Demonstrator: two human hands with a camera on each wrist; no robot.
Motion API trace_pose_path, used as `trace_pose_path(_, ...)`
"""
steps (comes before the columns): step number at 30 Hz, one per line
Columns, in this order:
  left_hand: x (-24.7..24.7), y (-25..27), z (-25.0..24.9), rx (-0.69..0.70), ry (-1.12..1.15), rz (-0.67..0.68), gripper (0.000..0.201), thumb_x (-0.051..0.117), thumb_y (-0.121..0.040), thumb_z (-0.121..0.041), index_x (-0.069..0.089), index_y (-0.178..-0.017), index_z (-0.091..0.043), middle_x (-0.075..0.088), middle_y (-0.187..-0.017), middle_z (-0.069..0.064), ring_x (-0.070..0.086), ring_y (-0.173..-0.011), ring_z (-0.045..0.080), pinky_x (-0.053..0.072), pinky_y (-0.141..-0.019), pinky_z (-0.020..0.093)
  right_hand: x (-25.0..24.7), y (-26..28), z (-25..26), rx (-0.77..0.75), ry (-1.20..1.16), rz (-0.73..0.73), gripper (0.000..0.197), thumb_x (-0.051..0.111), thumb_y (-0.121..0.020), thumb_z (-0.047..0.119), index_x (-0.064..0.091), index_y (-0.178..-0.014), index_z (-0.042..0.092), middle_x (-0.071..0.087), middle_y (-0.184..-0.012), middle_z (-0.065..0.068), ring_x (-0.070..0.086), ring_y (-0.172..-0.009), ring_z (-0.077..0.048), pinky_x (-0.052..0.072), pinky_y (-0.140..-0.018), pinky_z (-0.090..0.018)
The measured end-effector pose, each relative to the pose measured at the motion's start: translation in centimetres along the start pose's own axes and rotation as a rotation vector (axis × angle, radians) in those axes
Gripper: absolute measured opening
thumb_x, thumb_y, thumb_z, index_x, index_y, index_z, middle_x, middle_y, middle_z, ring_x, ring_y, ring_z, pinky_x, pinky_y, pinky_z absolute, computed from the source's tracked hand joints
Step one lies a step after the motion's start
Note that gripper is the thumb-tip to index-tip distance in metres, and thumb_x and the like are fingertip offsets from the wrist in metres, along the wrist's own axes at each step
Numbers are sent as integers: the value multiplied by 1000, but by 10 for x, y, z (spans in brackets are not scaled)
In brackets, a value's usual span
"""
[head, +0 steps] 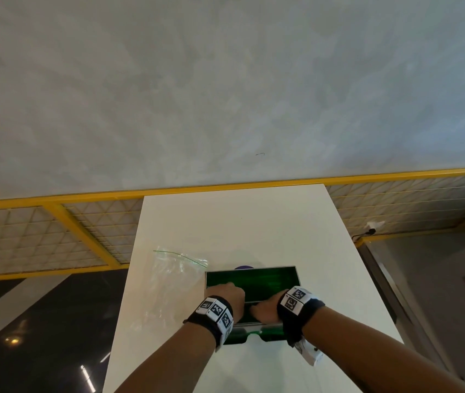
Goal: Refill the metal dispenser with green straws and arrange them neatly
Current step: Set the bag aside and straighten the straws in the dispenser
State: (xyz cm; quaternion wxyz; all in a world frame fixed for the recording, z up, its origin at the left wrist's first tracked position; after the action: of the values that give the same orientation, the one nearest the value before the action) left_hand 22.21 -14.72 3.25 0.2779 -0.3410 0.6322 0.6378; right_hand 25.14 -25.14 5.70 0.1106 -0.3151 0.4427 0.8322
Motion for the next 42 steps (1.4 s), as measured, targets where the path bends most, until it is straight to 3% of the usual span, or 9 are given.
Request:
trace_pose_path(5, -4, 3, 2, 20, 34, -25, 25, 52, -98, -19, 70, -116, -12, 68, -119, 13, 67, -109, 36, 53, -91, 44, 16, -3, 12, 139, 207, 266, 37, 41, -106, 19, 56, -138, 8, 59, -136, -20, 59, -115, -30, 45, -98, -41)
trace_pose_path(8, -3, 5, 0, 2, 34, 0, 24, 50, -101, -22, 71, -111, -15, 72, -114, 10, 69, -107, 32, 54, -89, 41, 20, -19, 11, 132, 241, 309, 35, 48, -96, 30, 66, -124, 20, 69, -117, -8, 65, -103, -24, 51, -90, -38)
trace_pose_path(13, -3, 6, -1, -8, 31, 0, 24, 48, -103, -22, 70, -110, -16, 73, -113, 8, 69, -105, 29, 53, -86, 39, 34, -39, 4, 29, 521, 392, 53, 68, -96, 21, 50, -144, 12, 57, -141, -15, 53, -129, -35, 38, -110, -43)
trace_pose_path(20, -5, 5, 1, -14, 83, -33, 23, 50, -100, -20, 69, -110, -13, 72, -113, 11, 70, -104, 33, 56, -89, 43, 28, -37, 3, 87, 428, 258, 44, 48, -105, 30, 47, -148, 21, 51, -149, -8, 48, -136, -28, 34, -108, -35)
trace_pose_path(23, -5, 5, 1, -15, 97, -33, 22, 51, -99, -18, 69, -110, -12, 72, -113, 12, 70, -103, 33, 56, -88, 42, 26, -29, 7, 115, 345, 249, 39, 45, -106, 22, 52, -142, 12, 56, -143, -15, 54, -130, -33, 41, -101, -37)
trace_pose_path(28, -4, 8, -1, -14, 48, -9, 22, 51, -101, -19, 70, -110, -14, 73, -114, 9, 70, -106, 31, 55, -88, 41, 15, -24, 6, 116, 191, 281, 41, 43, -96, 45, 62, -129, 29, 67, -127, -5, 65, -109, -26, 50, -99, -42)
trace_pose_path(33, -5, 7, 0, -15, 55, -1, 22, 50, -101, -19, 70, -111, -14, 73, -115, 9, 69, -107, 31, 54, -88, 40, 17, -15, 19, 66, 475, 345, 47, 57, -100, 20, 49, -144, 7, 54, -144, -19, 54, -128, -36, 43, -107, -46)
trace_pose_path(36, -5, 9, 0, -11, 51, -6, 23, 50, -101, -19, 70, -111, -14, 72, -115, 9, 69, -107, 31, 53, -89, 40, 18, -13, 23, -83, 711, 357, 75, 78, -85, 20, 41, -150, 13, 49, -150, -15, 48, -135, -37, 35, -114, -51)
trace_pose_path(42, -8, 11, 0, -7, 81, -22, 25, 49, -101, -18, 69, -114, -12, 71, -118, 12, 68, -110, 33, 54, -92, 41, 20, -18, 18, -107, 636, 338, 65, 74, -86, 24, 47, -145, 22, 54, -146, -11, 52, -130, -35, 38, -111, -53)
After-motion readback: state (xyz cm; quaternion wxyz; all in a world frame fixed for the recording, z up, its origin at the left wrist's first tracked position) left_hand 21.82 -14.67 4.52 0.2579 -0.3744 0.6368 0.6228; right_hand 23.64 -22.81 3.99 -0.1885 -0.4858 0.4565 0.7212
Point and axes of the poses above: each hand's wrist, its own y-axis away from the middle knuckle, its own x-axis out of the palm, z = x × y, the point moved 6 cm from there along -y, towards the middle knuckle
